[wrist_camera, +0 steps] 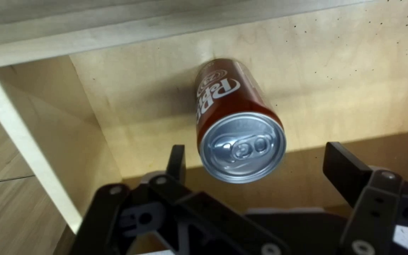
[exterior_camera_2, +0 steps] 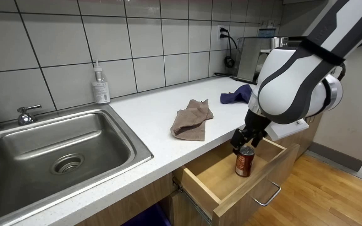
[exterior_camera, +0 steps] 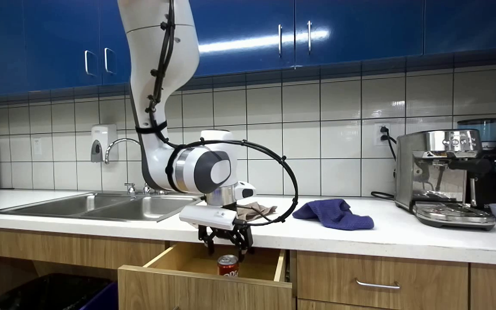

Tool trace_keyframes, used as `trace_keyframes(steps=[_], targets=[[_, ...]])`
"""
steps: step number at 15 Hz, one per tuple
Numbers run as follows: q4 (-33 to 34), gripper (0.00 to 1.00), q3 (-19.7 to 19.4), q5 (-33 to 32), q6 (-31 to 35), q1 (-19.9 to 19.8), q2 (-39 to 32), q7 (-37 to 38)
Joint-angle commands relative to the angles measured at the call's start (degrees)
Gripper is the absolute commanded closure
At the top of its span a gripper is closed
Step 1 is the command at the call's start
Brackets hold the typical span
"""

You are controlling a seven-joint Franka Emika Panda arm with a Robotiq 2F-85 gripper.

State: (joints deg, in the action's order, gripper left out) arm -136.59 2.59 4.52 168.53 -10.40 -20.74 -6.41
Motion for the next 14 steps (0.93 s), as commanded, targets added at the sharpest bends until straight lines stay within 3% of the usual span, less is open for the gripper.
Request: trace_keyframes(steps=[1, 14], targets=[[-4.6, 0.00, 1.1, 1.4, 0.5, -1.6, 5.6, -2.4], [-12.7, 0.00, 0.0, 9.3, -3.8, -1.6, 18.2, -2.5]])
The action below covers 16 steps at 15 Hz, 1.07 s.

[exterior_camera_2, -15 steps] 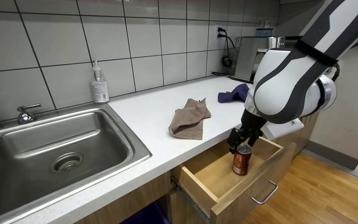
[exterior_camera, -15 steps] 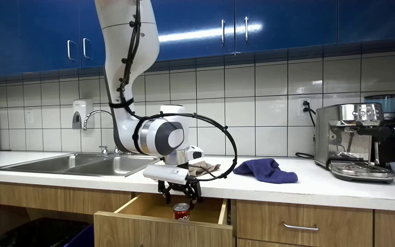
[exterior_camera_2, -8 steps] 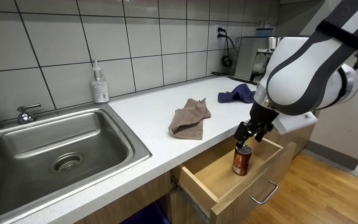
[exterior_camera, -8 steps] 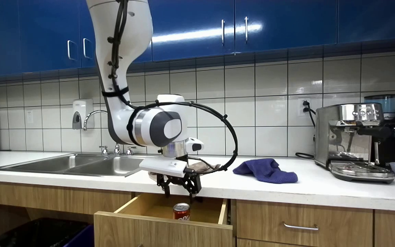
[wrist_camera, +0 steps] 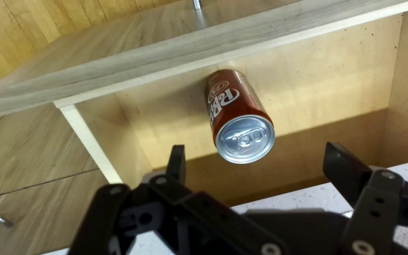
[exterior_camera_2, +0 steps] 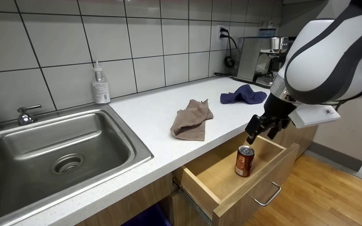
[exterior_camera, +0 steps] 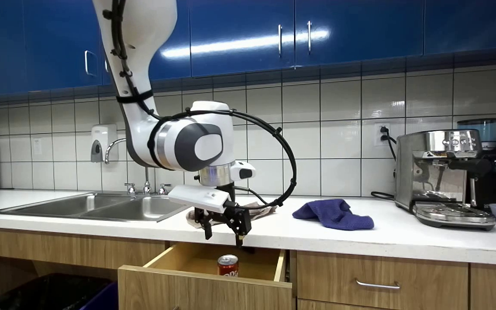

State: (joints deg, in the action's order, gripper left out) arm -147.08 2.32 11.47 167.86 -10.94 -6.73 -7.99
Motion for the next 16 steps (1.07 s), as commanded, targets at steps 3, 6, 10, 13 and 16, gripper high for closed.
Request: trace_keyframes(steps=[3, 6, 10, 13, 16], targets=[[-2.7, 0.00, -3.4, 1.7, -6.4, 1.2, 5.8, 3.1], [-2.7, 0.00, -5.2, 1.6, -9.9, 1.8, 7.3, 6.3], [-2.7, 0.00, -6.3, 1.5, -12.6, 2.4, 9.0, 10.0], [-1.6, 0.00, -6.8, 0.9, -10.2, 2.6, 6.2, 8.1], [-1.6, 0.00, -7.0, 0.9, -10.2, 2.8, 5.9, 8.1]])
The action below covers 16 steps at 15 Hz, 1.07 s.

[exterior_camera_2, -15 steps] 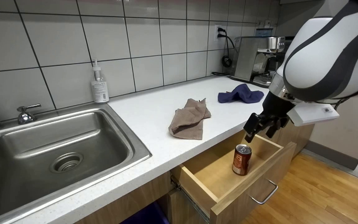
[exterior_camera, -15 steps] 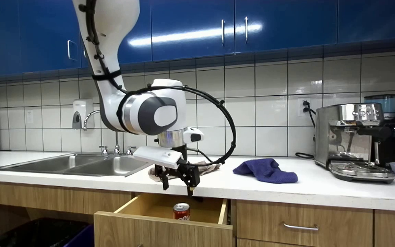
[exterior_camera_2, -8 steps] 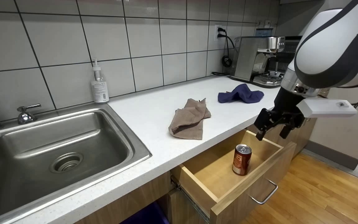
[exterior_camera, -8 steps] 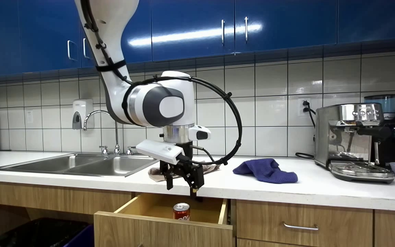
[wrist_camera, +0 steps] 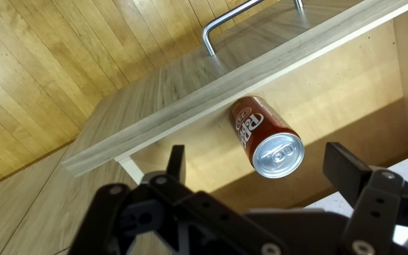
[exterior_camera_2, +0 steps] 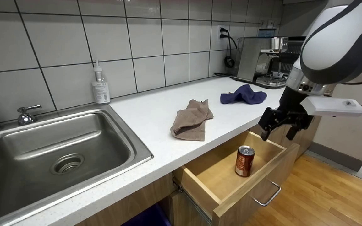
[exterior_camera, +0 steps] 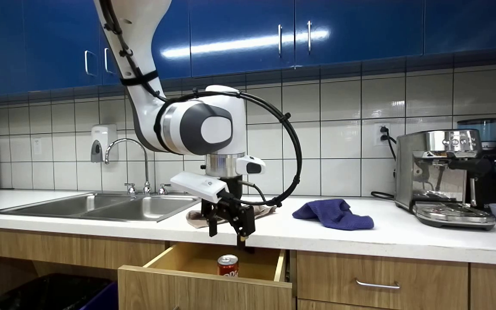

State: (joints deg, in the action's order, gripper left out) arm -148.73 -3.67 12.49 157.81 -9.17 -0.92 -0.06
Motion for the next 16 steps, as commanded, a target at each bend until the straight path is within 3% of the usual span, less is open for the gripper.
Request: trace_keyframes(steps=[1, 7, 16], targets=[[0.0, 0.00, -1.0, -0.1, -0.1, 1.0, 0.1, 0.1], [0.0, 0.00, -0.7, 0.4, -0.5, 1.3, -0.2, 1.2], [-0.1, 0.00, -0.4, -1.0, -0.5, 3.4, -2.0, 9.6]])
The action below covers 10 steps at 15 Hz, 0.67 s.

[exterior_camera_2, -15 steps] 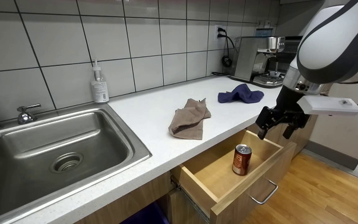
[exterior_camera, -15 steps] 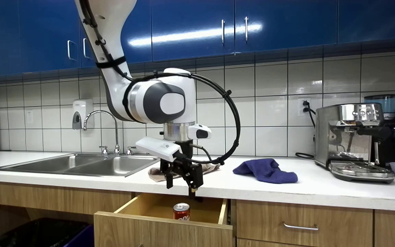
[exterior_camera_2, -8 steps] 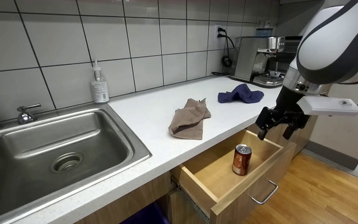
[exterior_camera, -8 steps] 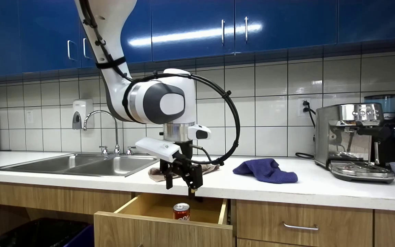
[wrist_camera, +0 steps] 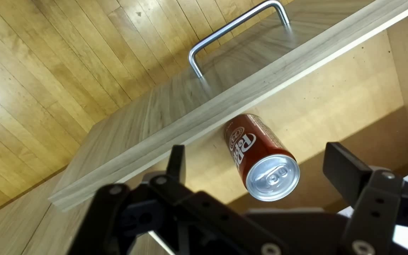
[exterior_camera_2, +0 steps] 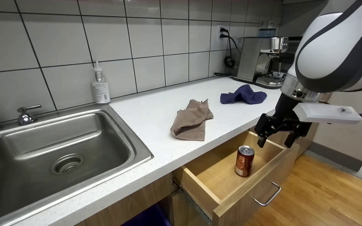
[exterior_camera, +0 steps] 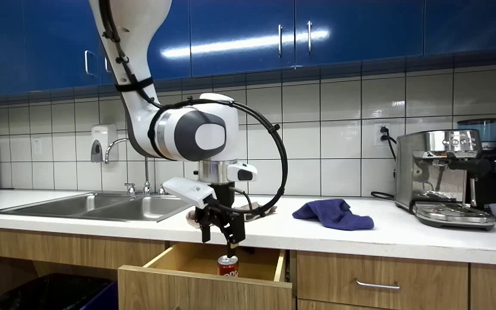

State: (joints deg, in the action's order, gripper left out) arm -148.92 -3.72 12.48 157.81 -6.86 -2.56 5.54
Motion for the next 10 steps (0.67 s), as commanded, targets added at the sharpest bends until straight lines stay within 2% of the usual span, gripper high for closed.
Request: trace_keyframes(steps=[1, 5, 10], targets=[[0.3, 0.00, -0.4, -1.4, -0.9, 1.4, -0.8, 5.7], [0.4, 0.00, -0.1, -0.5, -1.1, 2.4, -1.8, 9.0], [-0.4, 0.00, 0.6, -0.1, -1.0, 3.4, -1.5, 6.4]])
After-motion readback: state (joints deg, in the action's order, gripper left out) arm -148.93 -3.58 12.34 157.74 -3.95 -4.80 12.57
